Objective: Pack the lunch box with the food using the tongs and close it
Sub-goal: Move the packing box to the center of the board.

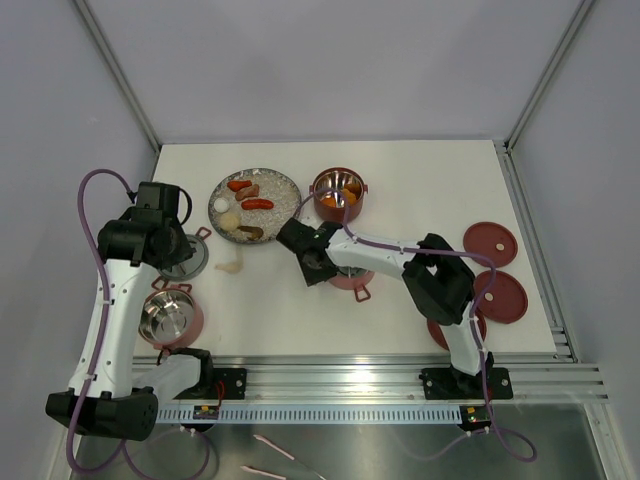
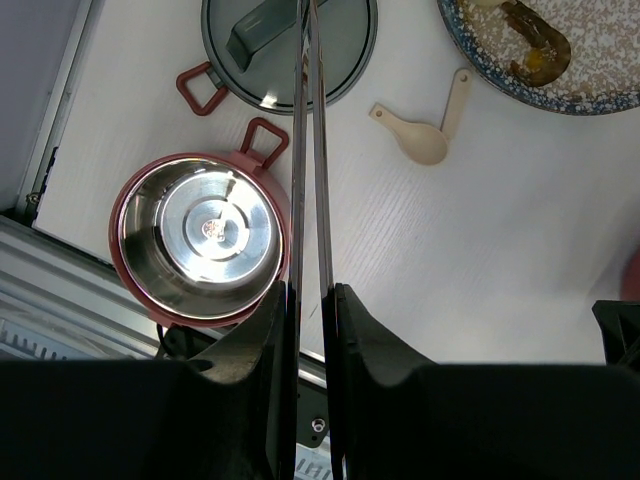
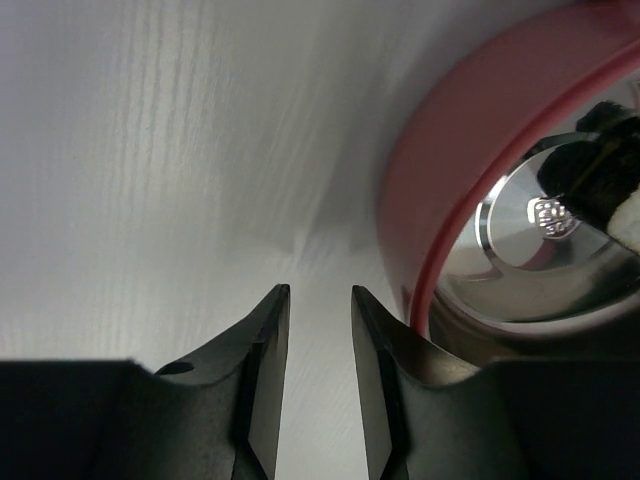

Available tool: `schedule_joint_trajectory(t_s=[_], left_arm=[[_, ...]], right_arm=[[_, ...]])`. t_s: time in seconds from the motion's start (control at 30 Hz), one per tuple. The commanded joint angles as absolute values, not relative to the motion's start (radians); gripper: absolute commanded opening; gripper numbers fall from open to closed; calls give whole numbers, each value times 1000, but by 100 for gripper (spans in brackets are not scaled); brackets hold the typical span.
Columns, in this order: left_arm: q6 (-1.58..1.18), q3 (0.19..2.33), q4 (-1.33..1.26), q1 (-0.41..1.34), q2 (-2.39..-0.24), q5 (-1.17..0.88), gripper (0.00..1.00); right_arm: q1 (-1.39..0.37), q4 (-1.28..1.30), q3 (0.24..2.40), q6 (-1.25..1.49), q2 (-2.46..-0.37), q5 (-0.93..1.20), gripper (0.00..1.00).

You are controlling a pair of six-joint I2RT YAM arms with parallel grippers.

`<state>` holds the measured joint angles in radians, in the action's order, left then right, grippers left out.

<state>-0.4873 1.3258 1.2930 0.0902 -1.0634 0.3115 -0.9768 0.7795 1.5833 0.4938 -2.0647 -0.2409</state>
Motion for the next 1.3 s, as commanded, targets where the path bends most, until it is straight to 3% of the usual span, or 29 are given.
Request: schedule_joint_trajectory(t_s=[0.0,0.27,0.5,0.7,0.97,1.27], left_arm=[[-482,1328,1287,81,-1068,353,0],[-454,1301,1266,75,-1037,315,0],[-357,1260,1145,77,-991,-32,0],[-341,1236,1055,83,-1006,-146,0],[-327,1259,1066,87,-1039,-130,0],[-356,1360,1003,87,-1087,-111,0]], right_arm=[[-968,683,1563,485,-1976,-153,39],[-969,624,1572,469,-1953,-94,41],[-956,603,1549,454,-1921,-25,42],[-897,589,1529,479,-1879,31,42],[-815,620,1477,457,-1786,5,43],[-811,603,1508,471,-1825,74,43]])
